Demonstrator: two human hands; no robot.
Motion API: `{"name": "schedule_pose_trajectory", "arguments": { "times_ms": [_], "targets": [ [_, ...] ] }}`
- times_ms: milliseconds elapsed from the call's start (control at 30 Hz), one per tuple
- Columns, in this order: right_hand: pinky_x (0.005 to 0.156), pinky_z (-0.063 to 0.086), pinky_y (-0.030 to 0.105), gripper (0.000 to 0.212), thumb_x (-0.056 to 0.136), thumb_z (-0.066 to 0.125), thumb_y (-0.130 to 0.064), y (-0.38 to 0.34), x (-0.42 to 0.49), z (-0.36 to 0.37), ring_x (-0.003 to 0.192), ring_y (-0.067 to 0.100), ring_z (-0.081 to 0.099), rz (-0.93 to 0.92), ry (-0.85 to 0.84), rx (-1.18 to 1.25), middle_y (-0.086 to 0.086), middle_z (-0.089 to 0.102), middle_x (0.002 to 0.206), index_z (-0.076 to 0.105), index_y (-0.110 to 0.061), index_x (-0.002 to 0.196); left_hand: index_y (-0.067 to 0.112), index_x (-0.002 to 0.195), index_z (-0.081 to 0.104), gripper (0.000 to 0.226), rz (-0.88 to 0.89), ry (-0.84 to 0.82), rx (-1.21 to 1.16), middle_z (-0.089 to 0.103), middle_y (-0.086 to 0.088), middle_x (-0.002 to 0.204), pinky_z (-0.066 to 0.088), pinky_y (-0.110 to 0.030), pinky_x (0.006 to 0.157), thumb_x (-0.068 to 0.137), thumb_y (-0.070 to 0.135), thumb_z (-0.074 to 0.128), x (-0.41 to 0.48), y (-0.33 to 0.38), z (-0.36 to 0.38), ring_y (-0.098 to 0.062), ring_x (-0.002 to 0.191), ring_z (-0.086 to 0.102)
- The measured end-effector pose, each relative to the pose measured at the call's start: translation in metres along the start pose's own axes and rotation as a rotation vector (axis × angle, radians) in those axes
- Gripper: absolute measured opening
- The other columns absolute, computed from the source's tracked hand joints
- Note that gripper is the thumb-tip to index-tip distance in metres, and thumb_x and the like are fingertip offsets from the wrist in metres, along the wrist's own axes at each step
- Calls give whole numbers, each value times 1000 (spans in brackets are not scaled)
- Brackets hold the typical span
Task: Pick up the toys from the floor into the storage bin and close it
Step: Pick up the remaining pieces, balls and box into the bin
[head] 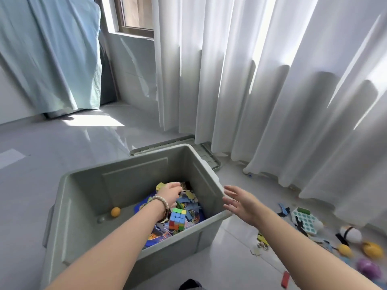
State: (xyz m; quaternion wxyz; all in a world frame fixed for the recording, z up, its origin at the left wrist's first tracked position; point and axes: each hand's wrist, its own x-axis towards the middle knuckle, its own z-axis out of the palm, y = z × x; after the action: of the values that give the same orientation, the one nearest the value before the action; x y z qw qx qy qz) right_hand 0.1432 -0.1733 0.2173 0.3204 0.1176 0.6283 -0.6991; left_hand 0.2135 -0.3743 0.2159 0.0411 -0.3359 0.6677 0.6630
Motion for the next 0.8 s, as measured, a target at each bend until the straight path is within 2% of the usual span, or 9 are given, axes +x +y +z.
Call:
{"name": "schedule_pose_trajectory", "arguments": {
  "times_ms": [67,167,267,300,400,467,567,667,800],
  "targets": [
    [94,44,36,43,97,49,-23,-18,-25,-31,125,27,47,-39,42,-63,9,43,143,44,-8,136,11,126,54,31,70,-27,75,55,-5,103,44,-32,81,96,14,47,-17,15,25,-18,95,51],
    [97,43,37,46,96,50,-24,-41,-67,-91,127,29,46,-76,124,-134,9,43,143,42,-8,139,8,121,57,28,132,-92,142,51,-1,77,41,-26,59,94,14,48,-45,32,72,-12,68,47],
    [100,45,37,40,95,52,-25,-50,-114,-164,122,26,50,-110,241,-209,7,47,138,47,-9,131,6,120,57,29,172,-159,225,49,-1,75,39,-18,47,93,13,48,-70,38,131,-11,60,42],
    [98,45,36,32,95,53,-24,-49,-131,-190,120,25,52,-121,283,-226,6,49,135,51,-11,124,7,121,56,29,183,-187,256,50,-1,78,39,-17,47,94,14,48,-78,38,152,-11,61,43],
    [95,45,34,12,93,57,-24,-32,-177,-264,113,23,54,-107,385,-256,5,54,128,59,-19,103,7,122,54,31,226,-304,409,57,-5,97,44,-26,64,95,20,50,-101,28,217,-15,80,50],
    [96,44,35,21,91,60,-26,-8,-201,-311,112,22,54,-63,455,-272,5,55,127,59,-19,111,6,121,55,32,266,-380,533,57,-9,112,44,-30,78,94,23,52,-113,12,260,-18,91,50],
    [96,44,34,28,90,62,-27,39,-227,-372,113,20,53,20,531,-288,1,56,122,56,-20,116,5,120,55,34,299,-480,663,59,-11,119,44,-29,83,93,25,54,-123,-20,322,-21,94,54],
    [96,43,35,33,87,65,-24,93,-235,-418,113,21,53,124,562,-296,4,55,125,54,-19,118,7,123,53,38,321,-568,828,58,-10,125,45,-30,92,91,27,55,-123,-59,371,-23,109,56],
    [88,42,30,46,85,68,-20,151,-222,-458,110,21,50,192,589,-317,10,47,129,50,-13,127,10,126,50,41,391,-658,987,56,-6,125,43,-27,90,91,31,55,-117,-106,424,-21,111,55]
  ]
}}
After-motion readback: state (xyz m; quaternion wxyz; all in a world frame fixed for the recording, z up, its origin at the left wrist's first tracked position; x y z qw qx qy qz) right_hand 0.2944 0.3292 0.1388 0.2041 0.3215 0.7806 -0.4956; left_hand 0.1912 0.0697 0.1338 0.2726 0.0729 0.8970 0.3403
